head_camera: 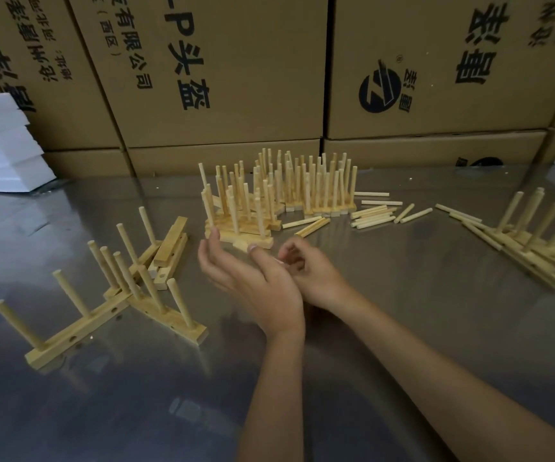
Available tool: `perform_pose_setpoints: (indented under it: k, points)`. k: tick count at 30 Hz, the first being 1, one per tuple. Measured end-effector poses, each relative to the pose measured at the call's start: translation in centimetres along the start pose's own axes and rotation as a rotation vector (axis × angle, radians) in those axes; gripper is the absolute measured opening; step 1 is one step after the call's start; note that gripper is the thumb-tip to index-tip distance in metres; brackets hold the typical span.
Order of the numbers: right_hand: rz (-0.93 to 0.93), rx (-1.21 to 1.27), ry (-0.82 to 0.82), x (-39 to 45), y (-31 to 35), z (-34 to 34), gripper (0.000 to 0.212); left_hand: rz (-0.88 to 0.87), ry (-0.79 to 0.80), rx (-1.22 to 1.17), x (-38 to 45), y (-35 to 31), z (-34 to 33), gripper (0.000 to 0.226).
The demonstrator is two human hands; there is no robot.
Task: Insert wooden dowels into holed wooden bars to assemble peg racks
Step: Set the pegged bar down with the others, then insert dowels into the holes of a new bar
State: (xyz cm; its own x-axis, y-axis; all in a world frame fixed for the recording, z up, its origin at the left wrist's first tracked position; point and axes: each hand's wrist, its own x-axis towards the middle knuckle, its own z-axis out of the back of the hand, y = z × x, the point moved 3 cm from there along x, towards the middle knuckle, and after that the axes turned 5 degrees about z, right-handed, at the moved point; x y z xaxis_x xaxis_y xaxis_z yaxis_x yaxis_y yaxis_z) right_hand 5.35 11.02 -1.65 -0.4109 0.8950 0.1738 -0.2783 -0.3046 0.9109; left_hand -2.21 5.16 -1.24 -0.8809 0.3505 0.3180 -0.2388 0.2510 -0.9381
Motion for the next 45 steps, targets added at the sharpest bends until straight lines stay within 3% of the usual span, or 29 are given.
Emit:
perform_pose_setpoints:
  k: [4,7,11,19,21,24,26,28,32,37,40,45]
  points:
    - [-0.107,0.411,-0.092,-2.4,-1.2,2.8,0.013,0.363,0.222,-0.113,-0.2,1.4,-1.4,0.051]
    - [-0.102,0.607,-0.004,-3.6,-1.0,3.6,0.016,0.615,0.492,-0.26,-0.8,2.4,-2.5,0.044]
    - [-0.124,0.674,0.025,-4.2,-1.0,3.6,0.017,0.642,0.681,-0.291,-1.3,2.3,-2.9,0.03]
    - [-0.227,0.702,0.1,-4.1,-1.6,3.8,0.02,0.616,0.633,-0.193,-1.2,2.8,-2.8,0.043]
    - [-0.213,0.565,0.033,-3.8,-1.9,3.9,0.019,0.603,0.593,-0.189,-1.2,2.8,-2.8,0.04]
    - [-0.094,0.014,-0.268,-3.1,-3.0,5.9,0.019,0.559,0.544,-0.166,-1.0,2.7,-2.8,0.036]
    - [-0.062,-0.386,-0.411,-2.9,-4.1,7.9,0.034,0.496,0.577,-0.118,-1.4,2.6,-3.0,0.036]
    - [-0.108,-0.606,-0.449,-2.2,-5.3,9.4,0.048,0.415,0.617,-0.064,-1.8,2.4,-3.2,0.037]
    - [-0.162,-0.77,-0.362,0.8,-6.7,10.1,0.067,0.362,0.633,-0.009,-2.0,2.2,-3.3,0.039]
    - [-0.259,-0.813,-0.307,4.3,-7.9,12.4,0.069,0.386,0.625,-0.035,-1.9,2.1,-3.3,0.039]
    - [-0.285,-0.88,-0.285,5.2,-8.1,12.7,0.057,0.413,0.624,-0.052,-1.9,2.3,-3.5,0.04]
    - [-0.121,-0.966,-0.416,4.8,-7.7,12.0,0.027,0.459,0.624,-0.053,-1.8,2.4,-3.5,0.039]
